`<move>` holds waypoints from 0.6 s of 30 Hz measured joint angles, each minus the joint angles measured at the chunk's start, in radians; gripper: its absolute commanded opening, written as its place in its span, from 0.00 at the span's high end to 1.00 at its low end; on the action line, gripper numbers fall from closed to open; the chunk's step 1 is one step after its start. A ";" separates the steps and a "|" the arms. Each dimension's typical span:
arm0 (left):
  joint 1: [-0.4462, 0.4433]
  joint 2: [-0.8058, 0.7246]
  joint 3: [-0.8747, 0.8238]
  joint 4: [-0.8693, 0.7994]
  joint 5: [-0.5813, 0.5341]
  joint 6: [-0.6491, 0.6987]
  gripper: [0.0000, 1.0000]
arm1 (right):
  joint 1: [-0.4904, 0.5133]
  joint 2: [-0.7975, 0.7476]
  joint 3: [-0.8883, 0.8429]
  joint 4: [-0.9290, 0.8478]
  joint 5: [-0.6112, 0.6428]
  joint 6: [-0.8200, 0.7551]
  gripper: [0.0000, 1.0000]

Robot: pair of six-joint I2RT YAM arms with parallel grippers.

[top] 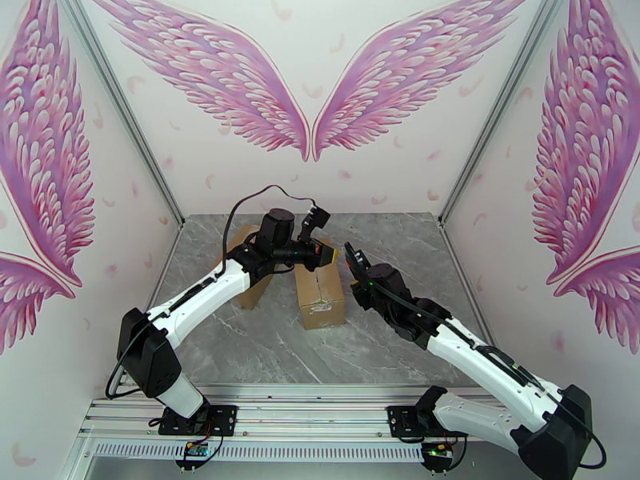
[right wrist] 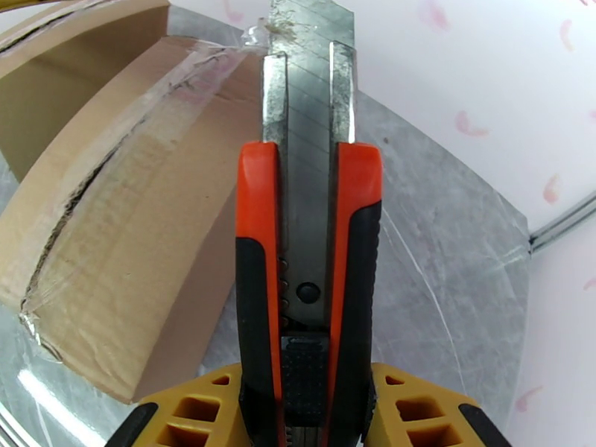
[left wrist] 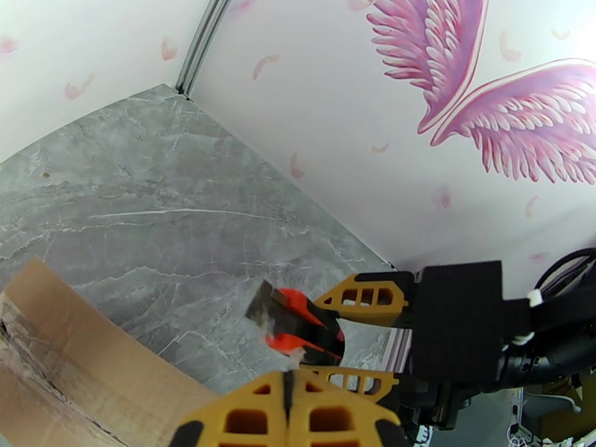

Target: Unpack the express box

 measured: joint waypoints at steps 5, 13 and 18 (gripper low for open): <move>0.002 -0.045 -0.037 -0.002 -0.007 0.010 1.00 | 0.000 0.005 0.002 0.002 0.010 0.000 0.83; 0.010 -0.085 -0.099 -0.016 -0.104 0.024 0.29 | 0.000 0.005 0.016 0.004 0.004 -0.001 0.81; 0.007 -0.132 -0.139 -0.065 -0.184 0.068 0.17 | 0.000 0.001 0.017 0.005 -0.012 -0.008 0.81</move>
